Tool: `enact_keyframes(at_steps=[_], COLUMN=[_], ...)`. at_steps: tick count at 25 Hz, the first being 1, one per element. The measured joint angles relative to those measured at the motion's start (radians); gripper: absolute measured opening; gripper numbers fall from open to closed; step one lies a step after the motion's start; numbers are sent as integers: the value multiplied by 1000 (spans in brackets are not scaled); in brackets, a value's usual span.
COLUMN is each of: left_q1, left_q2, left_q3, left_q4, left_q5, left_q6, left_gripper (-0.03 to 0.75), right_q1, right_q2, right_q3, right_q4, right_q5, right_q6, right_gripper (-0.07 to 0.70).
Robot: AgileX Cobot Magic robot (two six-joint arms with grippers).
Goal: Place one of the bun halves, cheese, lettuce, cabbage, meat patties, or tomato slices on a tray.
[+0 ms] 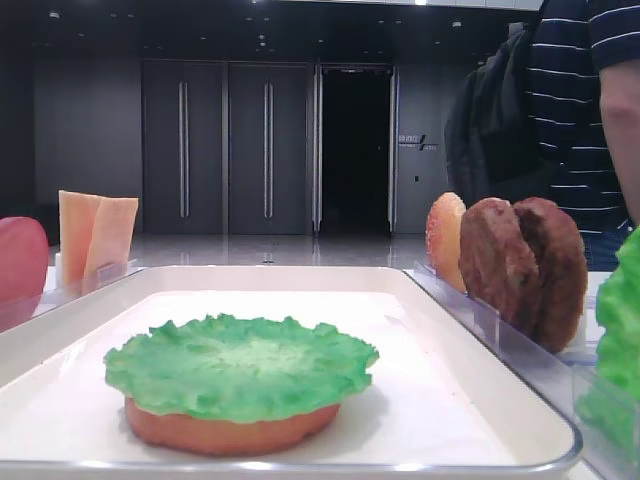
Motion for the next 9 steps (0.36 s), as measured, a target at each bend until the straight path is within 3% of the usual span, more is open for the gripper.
enact_keyframes(at_steps=[9], left_q1=[0], left_q2=[0], left_q3=[0], left_q4=[0], left_q5=[0], left_q6=[0], left_gripper=[391], right_q1=[0], right_q2=[0], right_q3=[0], right_q4=[0], right_q5=[1], right_q6=[0], right_gripper=[535])
